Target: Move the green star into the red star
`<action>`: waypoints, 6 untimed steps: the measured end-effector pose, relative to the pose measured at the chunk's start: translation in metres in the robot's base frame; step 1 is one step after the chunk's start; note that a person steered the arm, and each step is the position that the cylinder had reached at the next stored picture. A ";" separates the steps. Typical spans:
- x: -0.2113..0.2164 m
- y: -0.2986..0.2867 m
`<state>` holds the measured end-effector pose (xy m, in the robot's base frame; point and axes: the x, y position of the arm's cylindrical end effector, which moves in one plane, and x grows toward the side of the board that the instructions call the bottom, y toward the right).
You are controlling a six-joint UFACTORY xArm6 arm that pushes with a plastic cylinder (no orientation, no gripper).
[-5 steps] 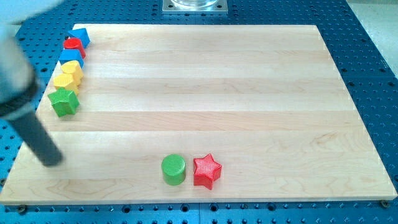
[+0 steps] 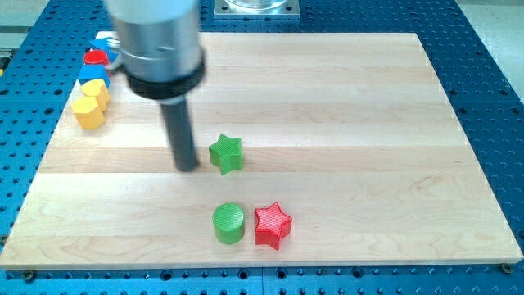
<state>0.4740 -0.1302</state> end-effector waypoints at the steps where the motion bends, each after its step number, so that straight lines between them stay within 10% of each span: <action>1: -0.009 0.047; 6: 0.044 0.135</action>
